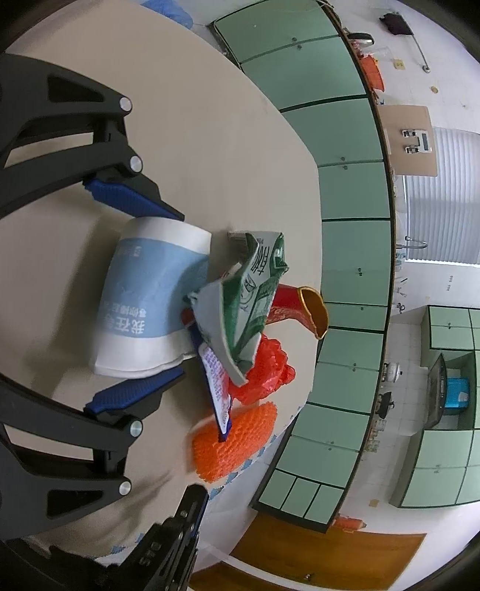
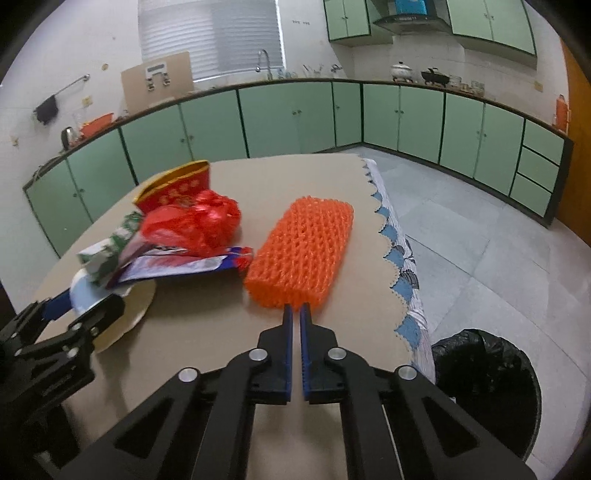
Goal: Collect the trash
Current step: 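Grasp the white-blue paper cup with the left gripper while the right grasps the orange mesh net, then lift the paper cup and orange net and carry both over the black bin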
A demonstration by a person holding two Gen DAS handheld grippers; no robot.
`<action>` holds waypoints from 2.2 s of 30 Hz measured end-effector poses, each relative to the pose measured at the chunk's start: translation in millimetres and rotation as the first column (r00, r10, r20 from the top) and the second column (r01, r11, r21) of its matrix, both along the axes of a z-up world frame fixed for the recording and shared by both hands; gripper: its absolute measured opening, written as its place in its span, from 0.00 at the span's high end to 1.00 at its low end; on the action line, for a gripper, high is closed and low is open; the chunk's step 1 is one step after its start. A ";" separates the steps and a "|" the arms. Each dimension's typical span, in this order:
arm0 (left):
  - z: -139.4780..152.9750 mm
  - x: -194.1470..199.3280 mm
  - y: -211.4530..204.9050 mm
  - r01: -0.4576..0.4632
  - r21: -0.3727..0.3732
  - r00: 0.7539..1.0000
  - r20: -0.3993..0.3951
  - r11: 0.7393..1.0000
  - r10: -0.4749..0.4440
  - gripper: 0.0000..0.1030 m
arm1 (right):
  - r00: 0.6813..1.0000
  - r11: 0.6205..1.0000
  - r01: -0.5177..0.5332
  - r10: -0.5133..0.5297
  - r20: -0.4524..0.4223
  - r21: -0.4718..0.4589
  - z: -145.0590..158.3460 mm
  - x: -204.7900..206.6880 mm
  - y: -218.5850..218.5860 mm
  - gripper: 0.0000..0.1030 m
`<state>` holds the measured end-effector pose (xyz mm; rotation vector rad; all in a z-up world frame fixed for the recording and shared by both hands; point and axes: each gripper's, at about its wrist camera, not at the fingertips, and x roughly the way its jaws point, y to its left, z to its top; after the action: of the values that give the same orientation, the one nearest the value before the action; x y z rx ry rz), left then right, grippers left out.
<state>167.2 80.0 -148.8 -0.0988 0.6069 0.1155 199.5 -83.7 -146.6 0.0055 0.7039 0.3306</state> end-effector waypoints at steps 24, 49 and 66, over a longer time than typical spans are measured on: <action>55.3 -20.0 -20.2 0.061 -0.036 0.980 0.193 0.997 -0.053 0.28 | 0.996 0.996 0.083 -0.084 0.019 0.016 12.3 31.5 2.7 0.46; 46.9 4.1 -14.0 0.022 -0.036 0.989 0.146 0.999 -0.017 0.28 | 0.999 0.992 0.027 -0.024 -0.028 0.119 18.2 31.4 -15.9 0.90; 75.0 -5.2 -97.5 0.201 -0.030 0.957 0.219 0.979 -0.189 0.27 | 0.985 0.985 0.130 -0.142 0.099 0.113 72.6 -41.3 -89.1 0.90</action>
<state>162.0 -17.5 -73.7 -0.1001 0.3998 -0.1022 158.2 -172.9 -74.0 0.1359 0.5756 0.2350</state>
